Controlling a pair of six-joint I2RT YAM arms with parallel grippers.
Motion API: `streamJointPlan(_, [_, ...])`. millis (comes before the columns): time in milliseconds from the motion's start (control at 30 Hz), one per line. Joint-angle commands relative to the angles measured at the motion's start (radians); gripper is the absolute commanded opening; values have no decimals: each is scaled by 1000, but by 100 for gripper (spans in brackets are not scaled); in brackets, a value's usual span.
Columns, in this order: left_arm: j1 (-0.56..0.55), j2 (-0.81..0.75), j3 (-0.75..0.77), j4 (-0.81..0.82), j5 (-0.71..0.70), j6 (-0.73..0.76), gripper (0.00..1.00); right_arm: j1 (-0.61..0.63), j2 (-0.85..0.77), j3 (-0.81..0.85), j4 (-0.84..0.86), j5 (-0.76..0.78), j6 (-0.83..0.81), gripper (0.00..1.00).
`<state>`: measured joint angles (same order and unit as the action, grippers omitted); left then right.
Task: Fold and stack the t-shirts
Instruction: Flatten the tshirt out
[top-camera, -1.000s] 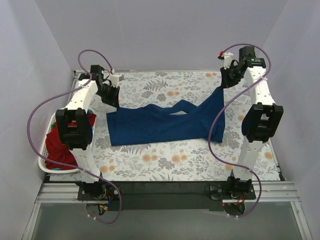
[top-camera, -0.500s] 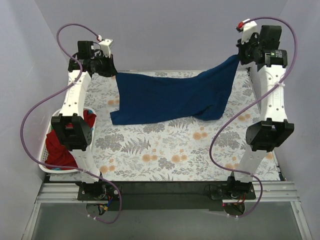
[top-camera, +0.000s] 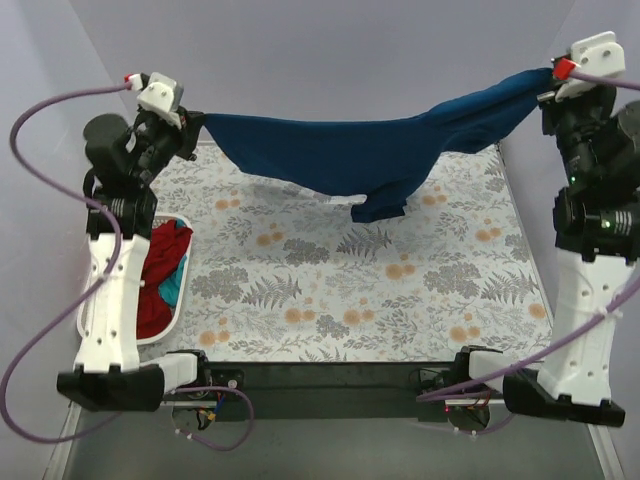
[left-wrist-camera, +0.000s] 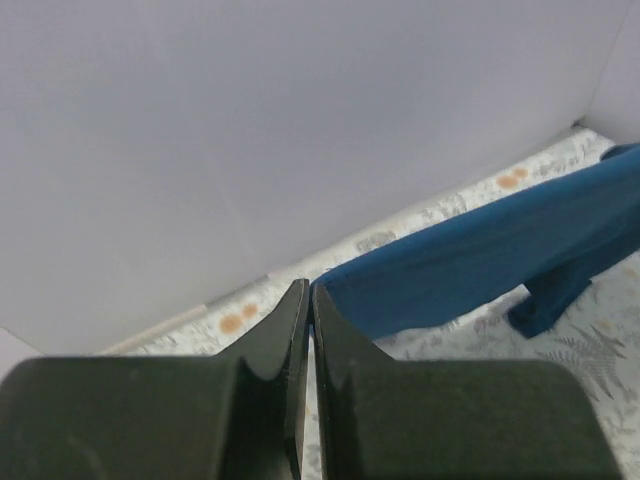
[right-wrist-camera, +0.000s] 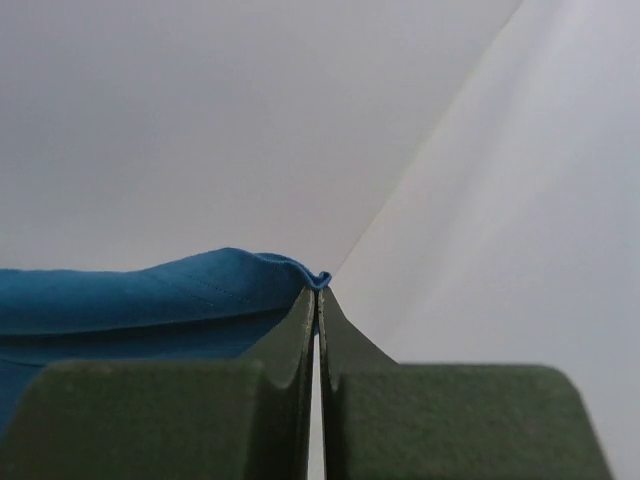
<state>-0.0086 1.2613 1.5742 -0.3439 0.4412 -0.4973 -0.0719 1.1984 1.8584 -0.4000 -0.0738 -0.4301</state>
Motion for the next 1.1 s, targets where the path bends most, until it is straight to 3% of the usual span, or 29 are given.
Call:
streamJointPlan(0, [7,-186,-136,239,-59,52,0,-6,-152,-77,225,100,-32,1])
streamJointPlan(100, [7,-302,-189,279,-99,43,0,-6,-278,-131,304,135,-56,1])
streamJointPlan(233, [7,-365,-159,257,-136,17,0,-6,-307,-96,375,190,-88,1])
streamJointPlan(467, [6,-318,-19,181,-197,17,0,-6,-188,36,470,180,-180,1])
streamJointPlan(567, [7,-252,24,90,-110,29,0,-6,-116,29,504,164,-219,1])
streamJointPlan(733, [7,-198,-63,-65,34,86,0,-6,-72,-169,501,4,-217,1])
streamJointPlan(933, [7,-137,-302,-76,96,102,0,-5,7,-445,532,-165,-233,1])
streamJointPlan(1067, [-27,10,-359,-64,18,95,0,24,131,-562,553,-244,-301,1])
